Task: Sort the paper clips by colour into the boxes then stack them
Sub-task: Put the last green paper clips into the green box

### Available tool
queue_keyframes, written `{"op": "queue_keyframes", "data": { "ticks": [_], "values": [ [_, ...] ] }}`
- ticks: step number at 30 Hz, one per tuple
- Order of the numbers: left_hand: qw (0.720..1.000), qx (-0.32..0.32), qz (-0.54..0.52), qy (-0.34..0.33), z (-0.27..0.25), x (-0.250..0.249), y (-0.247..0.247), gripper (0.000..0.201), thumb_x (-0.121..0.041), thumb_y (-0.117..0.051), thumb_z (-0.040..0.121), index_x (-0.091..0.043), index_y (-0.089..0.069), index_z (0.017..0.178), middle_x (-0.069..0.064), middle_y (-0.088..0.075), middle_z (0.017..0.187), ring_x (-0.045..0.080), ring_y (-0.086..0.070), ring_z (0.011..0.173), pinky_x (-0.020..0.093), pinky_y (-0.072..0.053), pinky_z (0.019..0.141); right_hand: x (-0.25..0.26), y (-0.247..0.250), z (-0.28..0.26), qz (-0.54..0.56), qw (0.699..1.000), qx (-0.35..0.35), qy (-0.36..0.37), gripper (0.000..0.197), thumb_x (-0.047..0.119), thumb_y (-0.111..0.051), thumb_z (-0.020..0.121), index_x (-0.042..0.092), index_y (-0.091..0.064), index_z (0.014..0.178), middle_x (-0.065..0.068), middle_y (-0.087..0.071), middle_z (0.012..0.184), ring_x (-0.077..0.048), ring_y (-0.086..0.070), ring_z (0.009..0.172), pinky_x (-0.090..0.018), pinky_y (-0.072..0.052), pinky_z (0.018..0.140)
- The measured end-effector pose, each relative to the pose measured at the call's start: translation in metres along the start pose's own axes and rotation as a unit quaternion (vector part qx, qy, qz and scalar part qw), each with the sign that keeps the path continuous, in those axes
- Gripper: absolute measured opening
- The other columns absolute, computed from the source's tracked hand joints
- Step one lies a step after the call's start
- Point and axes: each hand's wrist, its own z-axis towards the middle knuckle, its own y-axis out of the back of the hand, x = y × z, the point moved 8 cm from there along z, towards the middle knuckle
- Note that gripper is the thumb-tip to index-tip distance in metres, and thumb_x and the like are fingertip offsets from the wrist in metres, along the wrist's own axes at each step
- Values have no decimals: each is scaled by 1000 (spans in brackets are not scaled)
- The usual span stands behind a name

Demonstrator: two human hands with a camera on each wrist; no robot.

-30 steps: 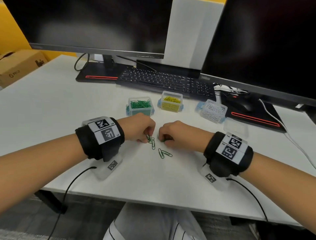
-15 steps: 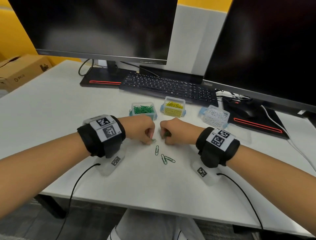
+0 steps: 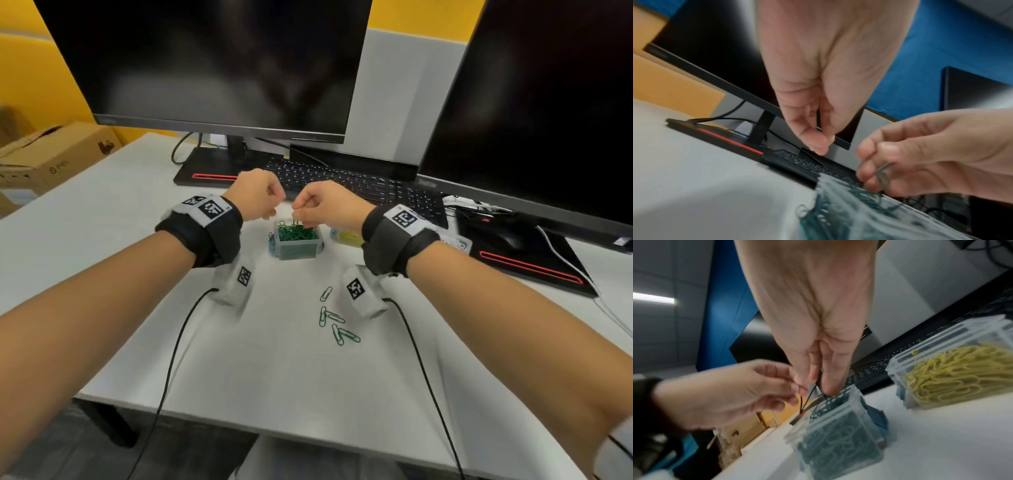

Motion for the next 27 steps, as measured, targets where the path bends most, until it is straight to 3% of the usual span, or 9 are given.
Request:
{"op": "queue_keyframes", "data": {
  "ticks": [2,5,7,10,13,17,21,24,27],
  "values": [
    [999,12,27,30,4,21,0,16,1,-54,89,-10,-66,92,12,-68,96,27,-68,82,31,-55,71,-2,7,0,11,1000,-25,-4,13,17,-59,94,8,-64,103,-6,-67,96,-16,-68,82,-26,-59,75],
    [980,155,122,12,2,41,-29,24,-5,-65,85,-12,-67,107,7,-64,108,23,-61,95,30,-48,82,-9,30,-16,-20,998,-63,1,12,14,-54,96,11,-64,101,-6,-65,103,-20,-69,89,-23,-58,70],
    [967,207,147,-4,-3,46,-44,33,-11,-71,82,-17,-62,114,1,-61,106,18,-56,91,25,-41,81,-22,23,-34,-196,980,37,-6,13,12,-58,92,18,-65,101,0,-64,103,-19,-66,90,-22,-53,72],
    [967,205,150,-34,-3,43,-48,33,-17,-74,80,-21,-62,110,-3,-58,100,18,-56,90,24,-37,78,-61,-8,-71,-316,924,210,-55,12,23,-70,85,24,-65,96,7,-61,91,-15,-59,79,-21,-47,66],
    [968,207,134,-51,-2,38,-50,28,-16,-76,78,-21,-65,103,-4,-59,97,17,-56,89,23,-37,76,-65,-15,-87,-262,948,179,-36,6,17,-67,85,20,-62,84,8,-62,76,-10,-56,62,-25,-50,63],
    [970,214,111,-21,-4,44,-49,28,-8,-71,79,-11,-65,107,0,-64,107,22,-61,95,27,-45,80,-66,-21,-93,-340,920,193,-18,4,18,-54,91,18,-56,87,10,-54,76,-7,-48,66,-15,-36,57],
    [962,230,-117,88,-18,53,-48,23,1,-62,86,-7,-62,107,8,-66,107,23,-64,90,29,-56,79,-59,-27,-93,-333,926,176,2,7,14,-53,88,20,-50,90,9,-51,77,-15,-48,74,-18,-34,57],
    [953,206,-192,112,-23,53,-53,16,-1,-66,85,-4,-64,100,14,-70,100,16,-68,76,23,-57,66,-34,-34,-90,-253,951,167,62,22,11,-50,91,23,-59,107,7,-55,78,-11,-47,69,-20,-39,64],
    [968,145,-167,120,-19,55,-50,7,0,-68,84,-3,-66,90,17,-70,88,6,-66,55,16,-53,51,-21,-50,-92,-266,942,179,98,19,14,-57,92,21,-65,107,6,-56,82,-6,-47,69,-14,-38,63]
  ]
}}
